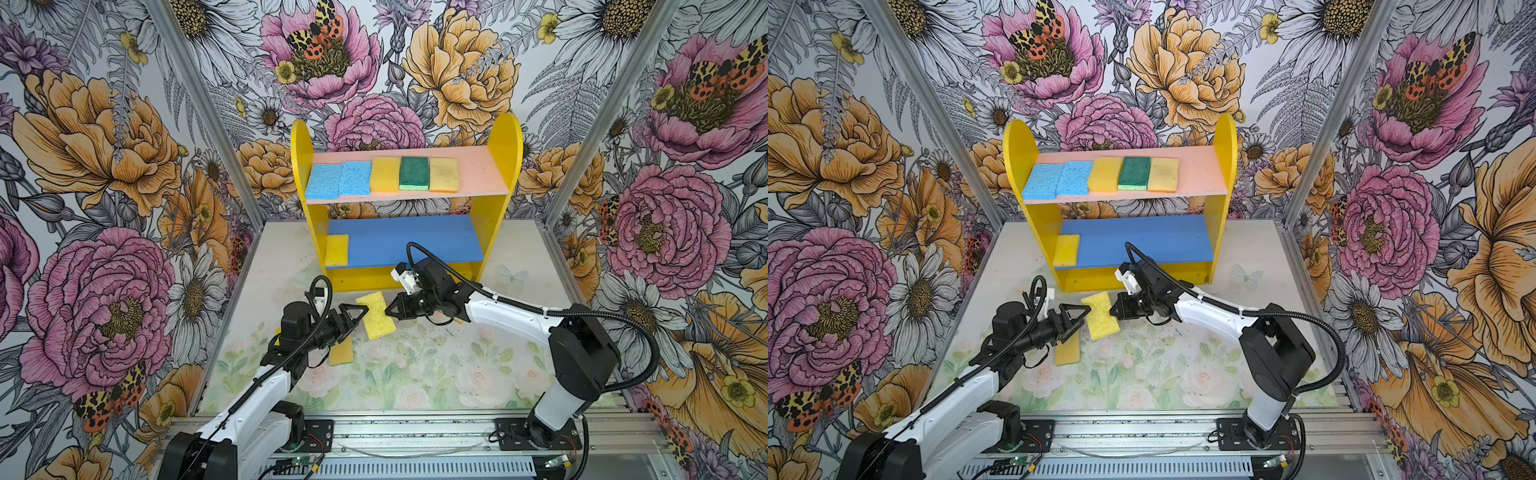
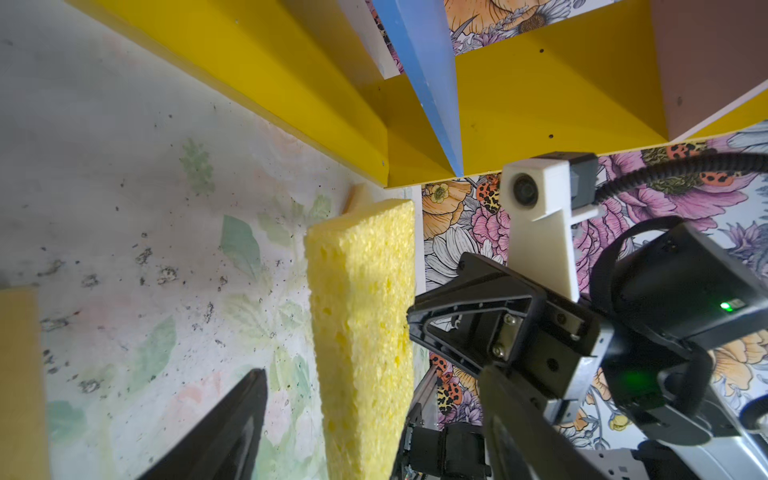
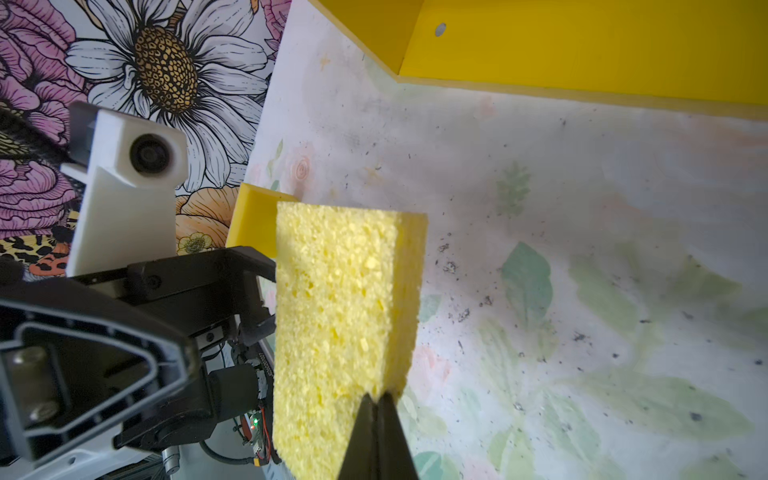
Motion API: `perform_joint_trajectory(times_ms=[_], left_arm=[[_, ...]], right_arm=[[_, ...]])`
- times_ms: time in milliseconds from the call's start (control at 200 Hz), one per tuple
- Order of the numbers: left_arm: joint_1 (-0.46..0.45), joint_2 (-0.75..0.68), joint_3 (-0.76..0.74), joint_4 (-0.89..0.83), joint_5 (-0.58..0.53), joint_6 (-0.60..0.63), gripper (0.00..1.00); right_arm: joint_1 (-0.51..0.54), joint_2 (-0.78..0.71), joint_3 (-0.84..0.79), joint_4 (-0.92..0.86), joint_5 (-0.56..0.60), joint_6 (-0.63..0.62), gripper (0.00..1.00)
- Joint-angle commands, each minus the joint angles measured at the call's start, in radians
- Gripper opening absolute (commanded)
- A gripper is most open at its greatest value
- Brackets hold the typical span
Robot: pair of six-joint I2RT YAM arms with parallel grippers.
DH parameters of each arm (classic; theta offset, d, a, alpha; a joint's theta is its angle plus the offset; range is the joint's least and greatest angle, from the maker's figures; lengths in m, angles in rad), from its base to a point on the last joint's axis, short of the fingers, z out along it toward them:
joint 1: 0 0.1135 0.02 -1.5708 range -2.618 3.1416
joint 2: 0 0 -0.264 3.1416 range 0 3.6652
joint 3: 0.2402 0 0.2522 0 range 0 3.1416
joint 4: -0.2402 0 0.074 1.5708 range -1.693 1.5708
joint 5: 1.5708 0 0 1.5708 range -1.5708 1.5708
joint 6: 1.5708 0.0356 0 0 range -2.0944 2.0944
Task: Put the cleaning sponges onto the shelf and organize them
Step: 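Lift the pale yellow porous sponge upright with the right gripper, then carry the pale yellow sponge onto the blue lower shelf with the right gripper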
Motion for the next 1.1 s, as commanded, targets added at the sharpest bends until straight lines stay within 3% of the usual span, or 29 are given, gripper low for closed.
perform_joint_trajectory(times_ms=[0, 190, 305, 525, 740, 995, 1046, 1096], left_arm=[[-0.013, 0.007, 0.018, 0.109, 0.023, -0.021, 0.60], [-0.012, -0.007, 0.013, 0.114, 0.016, -0.022, 0.21], [-0.008, -0.031, 0.001, 0.108, 0.010, -0.021, 0.08], [0.030, -0.074, -0.013, 0.097, 0.016, -0.025, 0.07], [0.061, -0.079, -0.018, 0.091, 0.028, -0.025, 0.07], [0.083, -0.097, -0.019, 0.074, 0.038, -0.025, 0.07], [0.089, -0.101, -0.014, 0.062, 0.041, -0.024, 0.09], [0.095, -0.107, -0.010, 0.047, 0.046, -0.019, 0.18]], right_arm=[[0.010, -0.036, 0.041, 0.014, -0.043, -0.018, 0.00], [0.018, -0.033, 0.045, 0.014, -0.050, -0.013, 0.00], [0.019, -0.039, 0.034, 0.015, -0.055, -0.003, 0.18], [0.029, -0.045, 0.008, 0.025, -0.086, 0.018, 0.37], [0.074, -0.052, -0.024, 0.068, -0.077, 0.045, 0.38], [0.090, -0.057, -0.044, 0.117, -0.049, 0.079, 0.23], [0.091, -0.065, -0.051, 0.129, -0.036, 0.084, 0.19], [0.090, -0.072, -0.057, 0.141, -0.022, 0.093, 0.15]])
